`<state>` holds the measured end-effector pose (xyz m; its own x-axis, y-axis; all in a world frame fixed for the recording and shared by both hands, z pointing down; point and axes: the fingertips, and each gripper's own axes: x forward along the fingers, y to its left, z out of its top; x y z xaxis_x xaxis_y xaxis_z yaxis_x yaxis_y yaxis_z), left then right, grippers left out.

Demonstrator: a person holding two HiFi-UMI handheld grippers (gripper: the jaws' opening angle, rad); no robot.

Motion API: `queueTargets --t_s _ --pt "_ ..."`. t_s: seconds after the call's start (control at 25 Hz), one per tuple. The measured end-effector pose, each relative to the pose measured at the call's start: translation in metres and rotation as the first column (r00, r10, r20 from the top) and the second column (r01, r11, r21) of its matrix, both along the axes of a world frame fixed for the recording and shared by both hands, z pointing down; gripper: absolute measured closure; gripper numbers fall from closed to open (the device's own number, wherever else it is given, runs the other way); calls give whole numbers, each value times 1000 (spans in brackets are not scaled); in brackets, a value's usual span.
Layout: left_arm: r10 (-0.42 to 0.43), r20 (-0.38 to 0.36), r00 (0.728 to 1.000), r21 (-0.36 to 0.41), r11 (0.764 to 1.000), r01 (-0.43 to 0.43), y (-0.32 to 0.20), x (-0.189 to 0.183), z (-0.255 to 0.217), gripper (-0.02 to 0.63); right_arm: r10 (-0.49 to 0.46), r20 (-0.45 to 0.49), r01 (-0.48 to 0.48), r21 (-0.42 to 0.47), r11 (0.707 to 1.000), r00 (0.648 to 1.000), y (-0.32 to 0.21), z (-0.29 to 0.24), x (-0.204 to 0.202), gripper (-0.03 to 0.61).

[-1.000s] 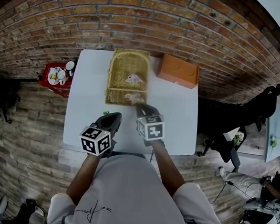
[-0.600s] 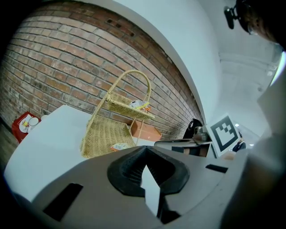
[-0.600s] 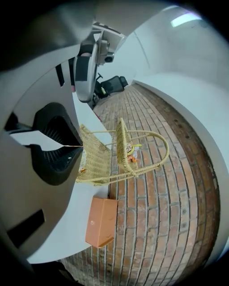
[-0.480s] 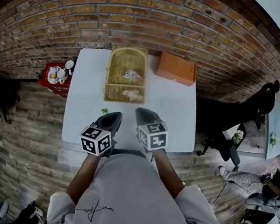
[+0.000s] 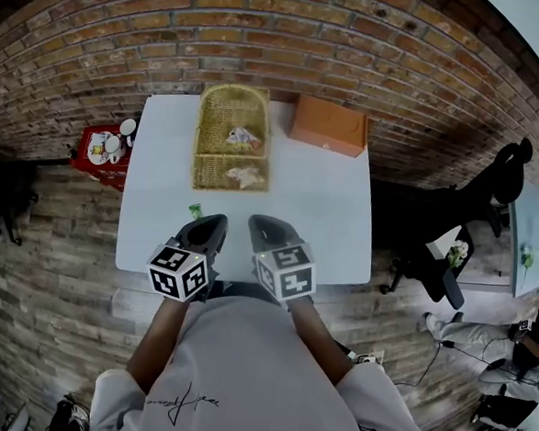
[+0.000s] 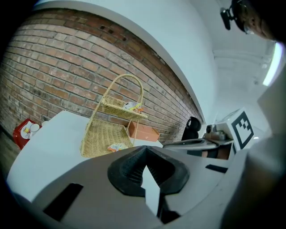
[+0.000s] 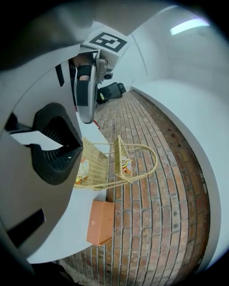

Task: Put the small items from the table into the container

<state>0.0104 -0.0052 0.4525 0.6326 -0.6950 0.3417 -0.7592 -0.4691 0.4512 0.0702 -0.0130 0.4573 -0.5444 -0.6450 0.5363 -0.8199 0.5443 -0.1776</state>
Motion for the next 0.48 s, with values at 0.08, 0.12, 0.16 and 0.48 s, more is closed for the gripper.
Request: queueTargets --t_s 0.08,0.12,0.16,0.48 --pt "4 7 1000 2 1000 -4 3 0 0 606 3 7 -3 2 1000 1000 3 -1 0 557" --pt "2 0 1000 -5 1000 -2 5 -2 1 606 2 10 -2 2 1000 1000 6 -1 -1 557" --pt "-1 -9 1000 -15 1000 1 7 -4 3 606 0 12 0 1 1000 1000 8 -1 -3 557" --pt "-49 14 999 -69 996 49 14 -32 15 604 -11 6 11 -20 1000 1000 16 11 -25 555"
